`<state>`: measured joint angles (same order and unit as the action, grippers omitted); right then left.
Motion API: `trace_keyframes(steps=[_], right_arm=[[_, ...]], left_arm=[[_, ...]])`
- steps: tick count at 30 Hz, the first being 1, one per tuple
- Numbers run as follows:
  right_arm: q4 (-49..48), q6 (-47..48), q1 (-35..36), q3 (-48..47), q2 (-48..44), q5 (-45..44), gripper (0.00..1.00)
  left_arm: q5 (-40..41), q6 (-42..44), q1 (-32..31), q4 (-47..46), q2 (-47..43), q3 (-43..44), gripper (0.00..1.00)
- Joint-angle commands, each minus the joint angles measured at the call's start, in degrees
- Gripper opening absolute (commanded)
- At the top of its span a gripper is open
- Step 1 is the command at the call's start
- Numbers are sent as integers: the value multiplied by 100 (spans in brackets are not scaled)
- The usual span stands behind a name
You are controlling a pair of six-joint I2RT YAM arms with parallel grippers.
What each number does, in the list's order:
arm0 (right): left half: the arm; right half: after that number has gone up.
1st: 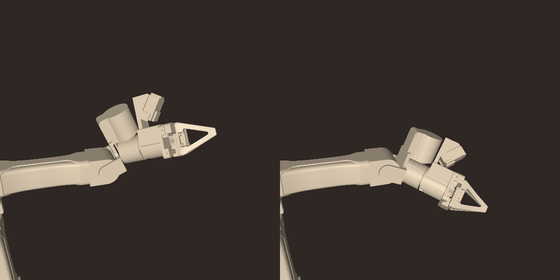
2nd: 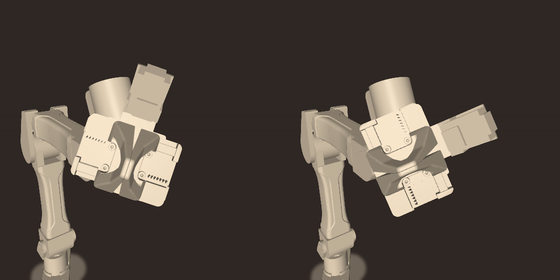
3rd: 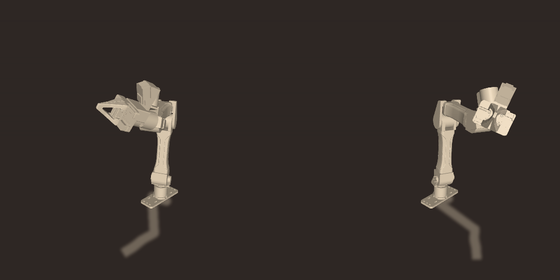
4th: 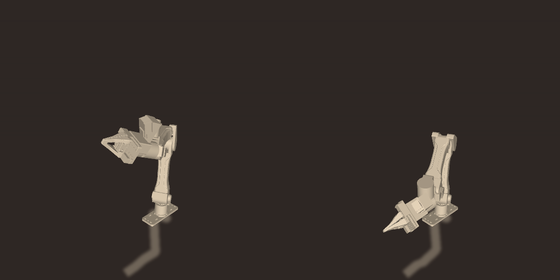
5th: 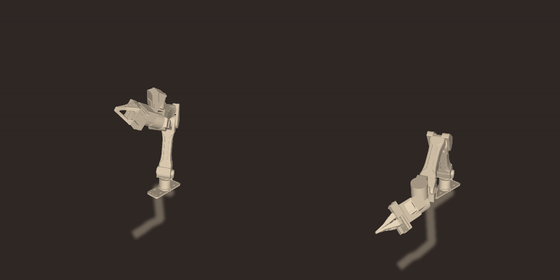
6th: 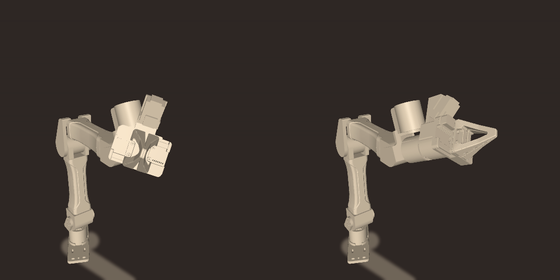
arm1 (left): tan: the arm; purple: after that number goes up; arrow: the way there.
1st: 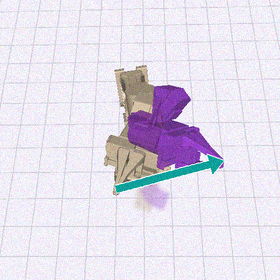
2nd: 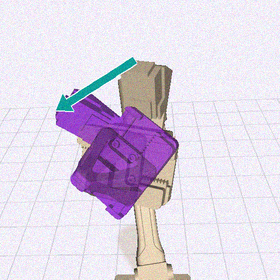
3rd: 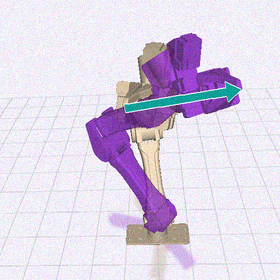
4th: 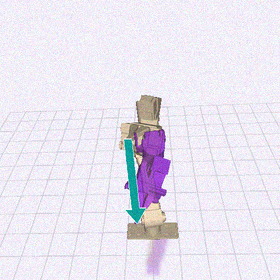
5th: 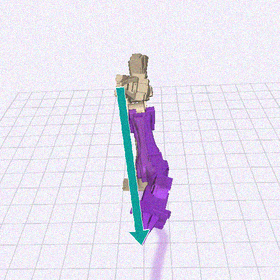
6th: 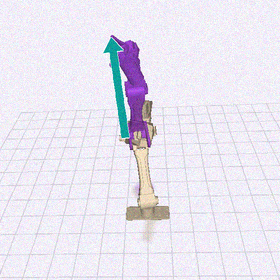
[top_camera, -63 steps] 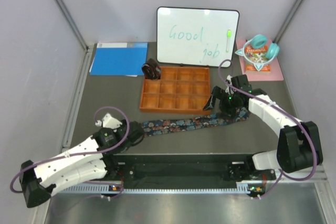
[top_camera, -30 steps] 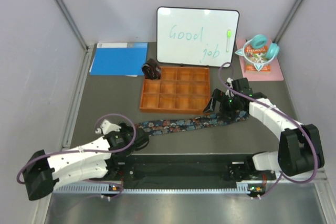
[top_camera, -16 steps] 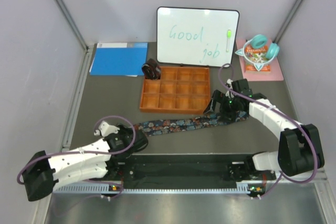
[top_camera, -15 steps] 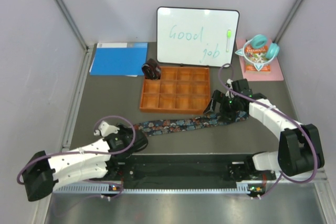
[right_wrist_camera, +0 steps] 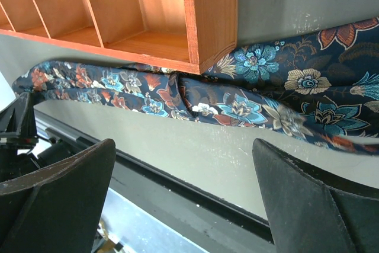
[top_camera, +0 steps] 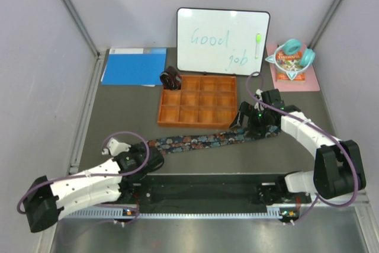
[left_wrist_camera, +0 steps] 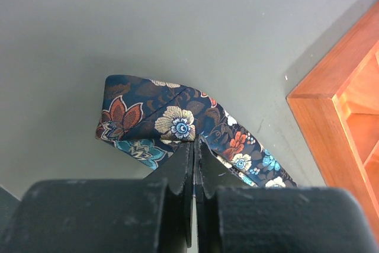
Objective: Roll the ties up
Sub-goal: Flatten out the tie at the center of the board.
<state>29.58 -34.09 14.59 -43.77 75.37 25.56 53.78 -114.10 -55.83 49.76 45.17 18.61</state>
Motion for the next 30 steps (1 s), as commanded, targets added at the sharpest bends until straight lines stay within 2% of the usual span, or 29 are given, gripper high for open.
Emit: trace_keyframes(steps=[1,7,13,20,22,23,25,27,30], right_arm=[[-137,69,26,-53,-23,10,99],[-137,78,26,-53,-32,10,99],[-198,60,26,0,-23,19,99],[-225,69,26,88,-67,10,99],[-260,86,35,97,-93,37,99],[-277,95,35,97,-102,98,99],[-295,191,175,44,-154,116,99],[-190,236,403,-157,-190,-120,99],[-119,184,974,-492,-137,-473,99]], left_arm=[[273,-288,46,595,-350,124,0],[344,-472,46,1501,-1334,318,0],[-183,-577,46,1862,-2441,143,0],[-237,-105,46,1888,-3549,248,0],[-184,272,46,1801,-3629,458,26],[-175,745,46,1644,-3655,546,40],[-192,942,46,1660,-3620,826,62],[-271,1083,46,1826,-3506,1056,68],[-254,1241,46,2002,-3348,1408,68]])
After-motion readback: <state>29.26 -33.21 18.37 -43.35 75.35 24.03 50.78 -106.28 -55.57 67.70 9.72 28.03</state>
